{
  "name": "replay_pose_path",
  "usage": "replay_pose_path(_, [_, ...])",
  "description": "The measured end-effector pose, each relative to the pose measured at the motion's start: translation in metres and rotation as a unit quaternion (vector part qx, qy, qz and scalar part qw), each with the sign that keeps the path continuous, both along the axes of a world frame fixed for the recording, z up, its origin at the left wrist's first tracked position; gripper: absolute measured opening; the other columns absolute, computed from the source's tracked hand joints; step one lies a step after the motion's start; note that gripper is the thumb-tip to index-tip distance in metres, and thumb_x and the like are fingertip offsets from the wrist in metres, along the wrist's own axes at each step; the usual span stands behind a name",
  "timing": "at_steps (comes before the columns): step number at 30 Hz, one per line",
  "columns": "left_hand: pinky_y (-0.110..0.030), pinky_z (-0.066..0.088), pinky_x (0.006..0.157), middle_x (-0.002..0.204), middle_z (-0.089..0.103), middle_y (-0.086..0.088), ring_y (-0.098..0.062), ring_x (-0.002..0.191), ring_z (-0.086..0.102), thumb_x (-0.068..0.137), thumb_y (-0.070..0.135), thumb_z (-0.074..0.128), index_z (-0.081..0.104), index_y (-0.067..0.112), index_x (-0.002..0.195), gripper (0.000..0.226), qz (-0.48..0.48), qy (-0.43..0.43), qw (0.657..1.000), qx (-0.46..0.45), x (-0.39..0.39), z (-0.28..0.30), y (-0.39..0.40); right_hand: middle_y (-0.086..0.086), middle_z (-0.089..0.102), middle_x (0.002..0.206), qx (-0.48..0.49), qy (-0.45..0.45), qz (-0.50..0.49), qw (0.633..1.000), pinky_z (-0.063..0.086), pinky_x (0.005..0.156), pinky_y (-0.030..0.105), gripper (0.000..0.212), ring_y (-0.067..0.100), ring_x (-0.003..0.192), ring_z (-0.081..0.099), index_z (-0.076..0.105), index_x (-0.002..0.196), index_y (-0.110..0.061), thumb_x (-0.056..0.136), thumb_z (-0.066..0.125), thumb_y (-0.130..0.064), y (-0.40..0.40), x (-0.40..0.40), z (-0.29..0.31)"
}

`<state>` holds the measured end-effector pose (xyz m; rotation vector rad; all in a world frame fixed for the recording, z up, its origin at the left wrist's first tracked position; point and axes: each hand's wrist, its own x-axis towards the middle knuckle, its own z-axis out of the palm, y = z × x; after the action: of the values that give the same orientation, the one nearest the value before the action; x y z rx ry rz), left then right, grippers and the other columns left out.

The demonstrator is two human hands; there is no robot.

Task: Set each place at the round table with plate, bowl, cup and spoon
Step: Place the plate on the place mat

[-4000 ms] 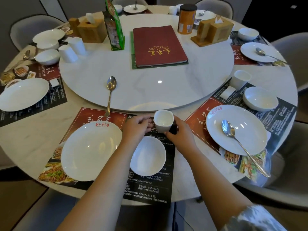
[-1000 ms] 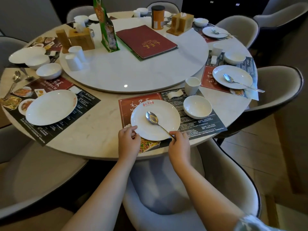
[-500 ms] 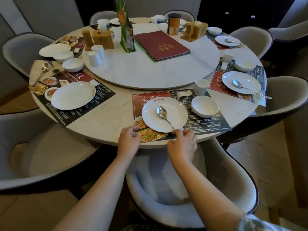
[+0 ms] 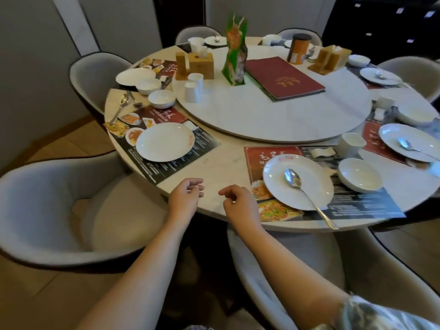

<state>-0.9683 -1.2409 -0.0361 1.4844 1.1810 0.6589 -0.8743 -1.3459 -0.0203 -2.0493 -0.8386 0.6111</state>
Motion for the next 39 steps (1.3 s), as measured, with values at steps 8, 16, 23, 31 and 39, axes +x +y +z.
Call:
replay_pose_path(8, [-0.033,0.056,0.084,0.092,0.07,0.001,-0.014,0.085,0.067,0.097,0.01,0.049,0.07,0.022,0.095,0.025,0.022,0.022,0.999,-0.009,-0.073,-0.002,0.131,-0.004,0.062,0.111,0.015,0.098,-0.088,0.991,0.039,0.078,0.019,0.029,0.008,0.093,0.054,0.069,0.102,-0.022,0.095,0.045,-0.006,0.123,-0.061,-0.007])
replay_pose_path(16, [-0.033,0.056,0.085,0.1,0.067,0.005,-0.011,0.096,0.064,0.097,0.014,0.05,0.068,0.027,0.1,0.022,0.036,0.043,0.998,-0.011,-0.096,-0.005,0.211,0.001,0.066,0.099,0.014,0.19,-0.19,0.963,0.054,0.072,0.026,0.031,0.015,0.088,0.066,0.053,0.128,-0.019,0.098,0.049,-0.014,0.201,-0.073,-0.015])
replay_pose_path(23, [-0.022,0.046,0.075,0.133,0.049,-0.001,-0.009,0.1,0.054,0.095,0.012,0.052,0.06,0.02,0.124,0.031,0.018,0.101,0.994,0.035,-0.057,-0.008,0.28,0.009,0.069,0.088,-0.005,0.289,-0.266,0.92,0.058,0.058,0.028,0.061,0.019,0.07,0.072,0.02,0.147,-0.025,0.097,0.053,-0.016,0.254,-0.05,-0.024])
replay_pose_path(31, [-0.039,0.048,0.099,0.135,0.057,-0.005,-0.025,0.122,0.053,0.092,0.001,0.05,0.057,0.017,0.133,0.045,-0.087,0.203,0.974,0.043,-0.024,-0.018,0.327,0.018,0.069,0.091,-0.025,0.28,-0.306,0.91,0.059,0.05,0.032,0.055,0.026,0.057,0.072,0.025,0.144,-0.026,0.098,0.044,-0.003,0.28,-0.033,-0.04])
replay_pose_path(39, [-0.038,0.049,0.094,0.128,0.06,-0.002,-0.023,0.119,0.055,0.088,-0.004,0.054,0.057,0.016,0.13,0.047,-0.009,0.147,0.988,-0.043,-0.051,-0.017,0.377,0.011,0.061,0.106,-0.026,0.259,-0.263,0.929,0.061,0.055,0.032,0.05,0.021,0.059,0.073,0.032,0.142,-0.027,0.098,0.048,-0.008,0.333,-0.035,-0.031])
